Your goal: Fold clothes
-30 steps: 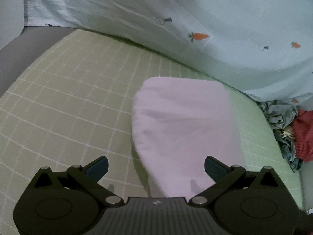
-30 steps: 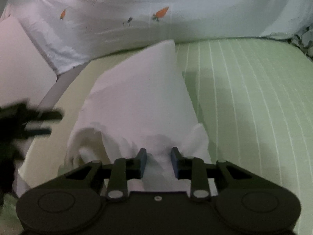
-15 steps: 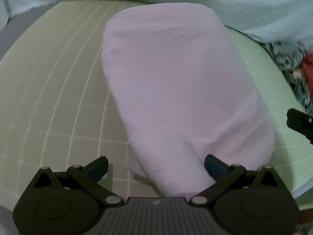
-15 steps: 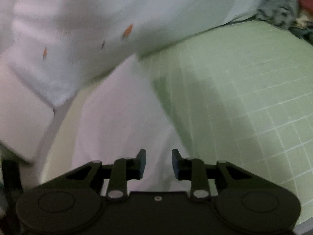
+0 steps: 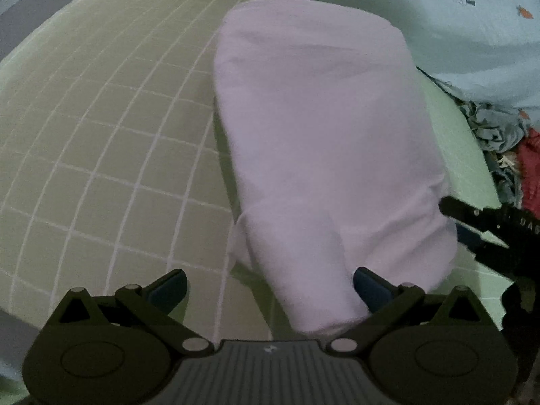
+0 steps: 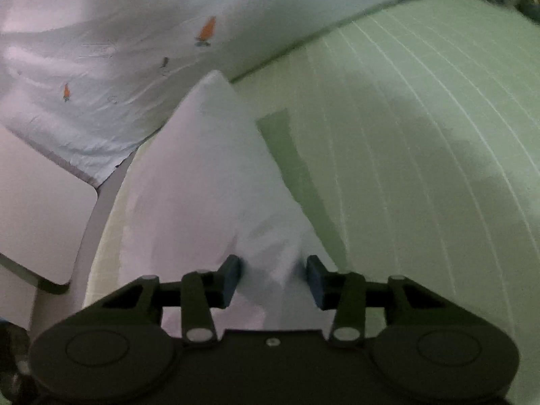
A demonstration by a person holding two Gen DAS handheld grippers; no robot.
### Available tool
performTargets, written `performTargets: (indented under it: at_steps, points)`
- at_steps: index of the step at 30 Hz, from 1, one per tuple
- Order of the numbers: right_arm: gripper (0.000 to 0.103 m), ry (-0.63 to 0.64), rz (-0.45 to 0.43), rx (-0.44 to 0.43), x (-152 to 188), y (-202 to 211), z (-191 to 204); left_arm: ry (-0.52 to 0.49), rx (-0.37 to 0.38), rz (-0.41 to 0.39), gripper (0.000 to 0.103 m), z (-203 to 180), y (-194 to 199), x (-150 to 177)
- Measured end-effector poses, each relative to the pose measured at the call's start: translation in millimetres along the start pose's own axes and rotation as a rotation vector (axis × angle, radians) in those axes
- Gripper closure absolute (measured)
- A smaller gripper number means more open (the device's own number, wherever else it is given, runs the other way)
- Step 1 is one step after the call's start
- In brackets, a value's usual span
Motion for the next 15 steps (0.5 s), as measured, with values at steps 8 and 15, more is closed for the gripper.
performTargets:
  at_steps: [8, 15]
  points:
    - [0.046, 0.059, -0.019, 0.071, -12, 17, 8, 0.024, -0.079, -0.203, 0.0, 37, 69, -11]
    - [0.015, 0.152, -0.027, 0.006, -38, -7, 29, 0.042, 0.034, -0.23, 0.0, 58, 25, -51]
Point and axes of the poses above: each gripper's, at about its wrist camera, not at the fingertips, and y roughly against the way its jaws point, z to its left, x to its underside, the point moved 1 cm from there along -y, roughly the way its jaws point, and after that the axes turned 9 degrees about -y, right-handed, at the moved point
